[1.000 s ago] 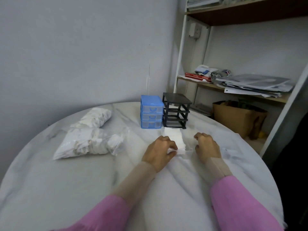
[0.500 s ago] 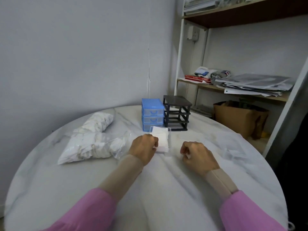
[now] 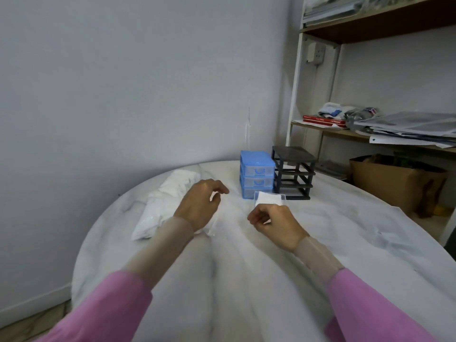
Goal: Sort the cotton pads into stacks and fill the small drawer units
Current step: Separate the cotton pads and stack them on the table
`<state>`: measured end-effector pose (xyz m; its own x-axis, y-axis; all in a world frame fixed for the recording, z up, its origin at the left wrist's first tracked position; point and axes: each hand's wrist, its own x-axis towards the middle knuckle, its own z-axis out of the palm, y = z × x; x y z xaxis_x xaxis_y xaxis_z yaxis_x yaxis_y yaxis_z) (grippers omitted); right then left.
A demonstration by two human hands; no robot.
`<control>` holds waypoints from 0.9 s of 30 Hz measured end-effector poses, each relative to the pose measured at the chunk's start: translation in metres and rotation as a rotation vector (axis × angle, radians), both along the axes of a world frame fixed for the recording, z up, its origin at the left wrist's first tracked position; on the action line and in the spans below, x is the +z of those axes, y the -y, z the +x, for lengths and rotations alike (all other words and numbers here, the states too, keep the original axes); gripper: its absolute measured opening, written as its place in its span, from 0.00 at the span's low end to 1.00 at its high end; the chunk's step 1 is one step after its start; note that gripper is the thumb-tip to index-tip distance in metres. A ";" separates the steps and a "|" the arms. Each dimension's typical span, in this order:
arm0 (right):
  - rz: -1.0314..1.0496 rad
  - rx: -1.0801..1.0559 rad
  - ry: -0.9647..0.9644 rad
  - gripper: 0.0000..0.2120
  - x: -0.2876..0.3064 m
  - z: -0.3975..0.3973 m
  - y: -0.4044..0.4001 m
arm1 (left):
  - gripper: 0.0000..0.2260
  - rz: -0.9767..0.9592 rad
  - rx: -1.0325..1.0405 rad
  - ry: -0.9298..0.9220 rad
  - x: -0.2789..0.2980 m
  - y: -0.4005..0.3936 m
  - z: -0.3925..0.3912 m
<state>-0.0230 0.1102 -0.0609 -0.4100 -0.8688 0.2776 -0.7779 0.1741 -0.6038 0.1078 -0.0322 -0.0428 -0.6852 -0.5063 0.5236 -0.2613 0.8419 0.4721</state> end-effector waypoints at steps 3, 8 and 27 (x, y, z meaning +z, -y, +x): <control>-0.024 0.033 0.212 0.14 -0.003 0.015 0.022 | 0.11 0.011 0.166 0.135 -0.001 0.028 0.025; -0.067 0.068 0.576 0.14 -0.008 0.031 0.052 | 0.24 0.239 0.197 0.432 -0.011 0.044 0.051; -0.108 0.262 0.002 0.25 -0.020 0.041 0.065 | 0.18 0.075 0.070 0.273 -0.041 0.054 0.066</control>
<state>0.0185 0.0450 -0.0808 -0.1765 -0.9106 0.3738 -0.7865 -0.0979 -0.6098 0.1738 -0.0866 -0.0833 -0.7577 -0.5877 0.2837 -0.4437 0.7827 0.4365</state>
